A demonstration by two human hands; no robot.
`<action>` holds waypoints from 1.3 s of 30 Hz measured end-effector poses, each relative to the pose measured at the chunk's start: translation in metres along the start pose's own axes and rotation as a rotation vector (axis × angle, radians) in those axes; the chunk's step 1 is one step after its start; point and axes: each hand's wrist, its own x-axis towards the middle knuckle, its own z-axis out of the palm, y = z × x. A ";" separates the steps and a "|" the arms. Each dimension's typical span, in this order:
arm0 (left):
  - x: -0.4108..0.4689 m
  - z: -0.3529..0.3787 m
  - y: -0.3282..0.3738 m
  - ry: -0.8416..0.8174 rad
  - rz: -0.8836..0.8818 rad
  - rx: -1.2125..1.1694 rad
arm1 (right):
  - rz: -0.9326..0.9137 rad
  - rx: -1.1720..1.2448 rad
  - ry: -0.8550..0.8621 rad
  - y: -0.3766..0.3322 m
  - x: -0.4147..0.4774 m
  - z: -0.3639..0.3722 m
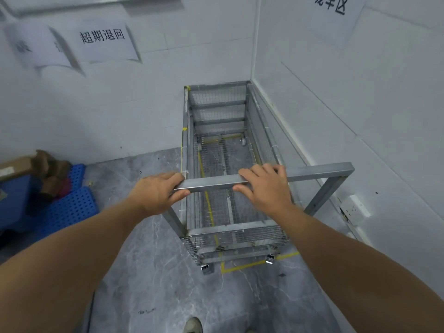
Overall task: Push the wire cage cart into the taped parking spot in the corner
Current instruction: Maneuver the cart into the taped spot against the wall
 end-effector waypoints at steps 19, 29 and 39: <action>0.008 0.007 -0.051 -0.094 0.474 -0.453 | 0.598 -0.014 0.178 -0.060 -0.001 0.010; 0.012 0.016 -0.041 0.016 0.410 -0.685 | 1.192 0.313 0.104 -0.076 0.008 0.001; 0.032 0.019 -0.011 0.070 0.427 -0.683 | 1.151 0.378 0.120 -0.036 0.009 0.000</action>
